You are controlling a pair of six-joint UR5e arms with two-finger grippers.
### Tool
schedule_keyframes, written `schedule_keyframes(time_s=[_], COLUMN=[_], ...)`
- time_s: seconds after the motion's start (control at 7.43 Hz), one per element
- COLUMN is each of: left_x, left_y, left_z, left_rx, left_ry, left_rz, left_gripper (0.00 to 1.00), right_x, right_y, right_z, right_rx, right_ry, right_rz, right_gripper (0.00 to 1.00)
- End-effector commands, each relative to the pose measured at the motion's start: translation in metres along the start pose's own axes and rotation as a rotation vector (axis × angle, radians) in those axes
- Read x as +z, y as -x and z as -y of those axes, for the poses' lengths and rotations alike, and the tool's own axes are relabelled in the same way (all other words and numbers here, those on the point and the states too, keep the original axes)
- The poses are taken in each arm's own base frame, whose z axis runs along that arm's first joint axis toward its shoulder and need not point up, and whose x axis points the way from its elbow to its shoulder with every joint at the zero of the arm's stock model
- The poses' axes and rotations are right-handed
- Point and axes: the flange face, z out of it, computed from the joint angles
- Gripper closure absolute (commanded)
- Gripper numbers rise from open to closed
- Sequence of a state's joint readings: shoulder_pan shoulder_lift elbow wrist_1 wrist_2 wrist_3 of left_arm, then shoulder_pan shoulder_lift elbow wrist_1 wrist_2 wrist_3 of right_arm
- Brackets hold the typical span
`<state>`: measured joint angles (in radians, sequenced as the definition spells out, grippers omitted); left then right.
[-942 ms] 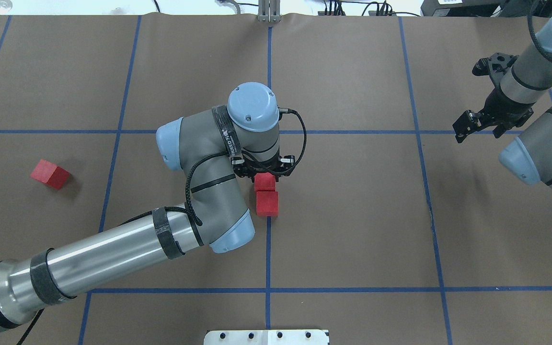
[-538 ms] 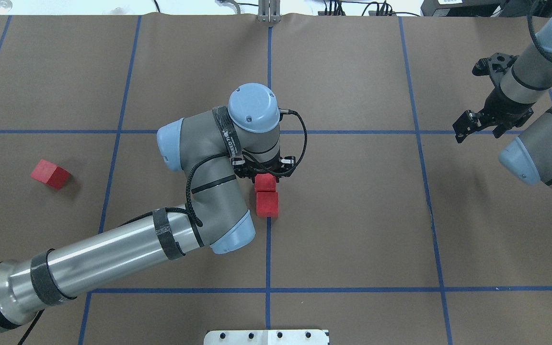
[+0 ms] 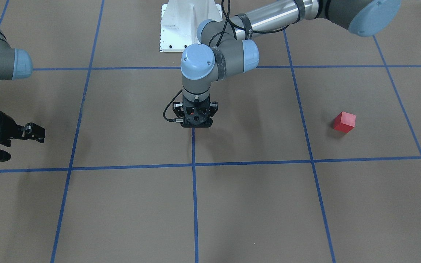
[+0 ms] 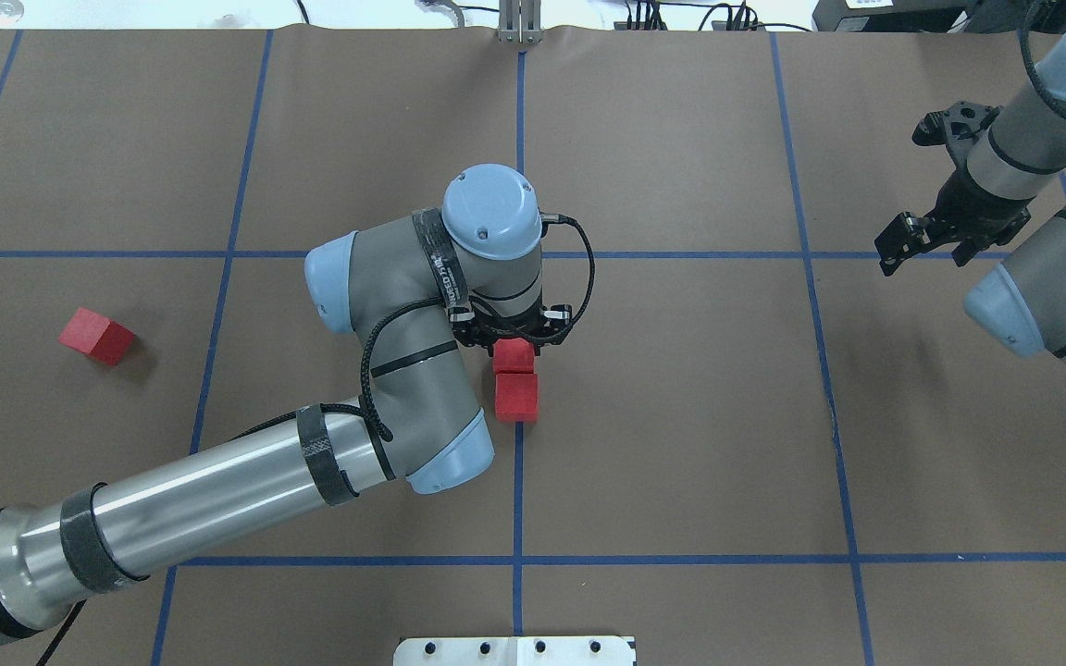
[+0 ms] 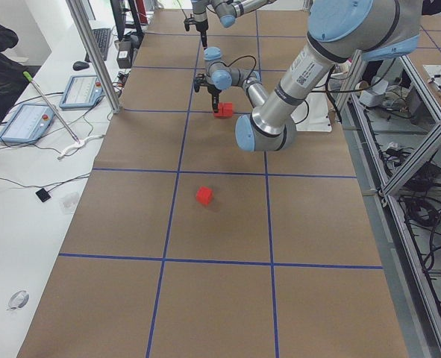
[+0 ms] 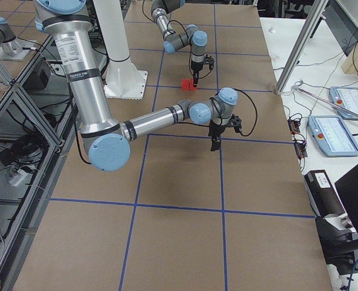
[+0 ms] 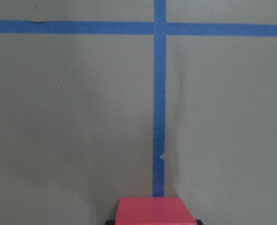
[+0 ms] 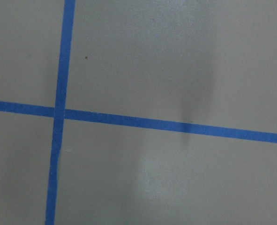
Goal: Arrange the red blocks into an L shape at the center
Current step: 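Lower and press the cube against the placed cube with the left gripper, then open the left gripper and move it toward the remaining red cube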
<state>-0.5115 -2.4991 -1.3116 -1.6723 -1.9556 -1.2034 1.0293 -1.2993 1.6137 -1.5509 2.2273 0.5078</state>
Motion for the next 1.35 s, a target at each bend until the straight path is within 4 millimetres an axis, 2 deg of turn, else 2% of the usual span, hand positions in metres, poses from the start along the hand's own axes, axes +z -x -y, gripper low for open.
schedule_keyframes(time_s=[0.0,0.27,0.67,0.81,0.94,1.21], left_x=[0.001,-0.001,-0.032,-0.049,-0.059,-0.066], left_y=[-0.001,-0.003,0.002,0.024,0.057,0.147], left_z=[-0.001,-0.001,0.005,0.003,-0.011,-0.032], left_rx=[0.003,0.004,0.013,0.009,0.024,0.023], left_ry=[0.0,-0.001,-0.031,-0.045,-0.057,-0.074], left_rz=[0.0,-0.003,-0.036,-0.042,-0.06,-0.049], left_gripper=[0.01,0.01,0.01,0.01,0.01,0.01], right_x=[0.0,0.0,0.0,0.001,0.001,0.002], right_y=[0.0,0.0,0.0,-0.001,-0.001,-0.001], right_z=[0.0,0.0,0.0,-0.001,-0.001,-0.001], right_rx=[0.0,0.0,0.0,-0.001,-0.001,-0.008], right_ry=[0.0,0.0,0.0,0.003,0.002,-0.006], right_rz=[0.0,0.0,0.0,0.0,0.001,0.004], right_gripper=[0.0,0.0,0.0,0.0,0.0,0.0])
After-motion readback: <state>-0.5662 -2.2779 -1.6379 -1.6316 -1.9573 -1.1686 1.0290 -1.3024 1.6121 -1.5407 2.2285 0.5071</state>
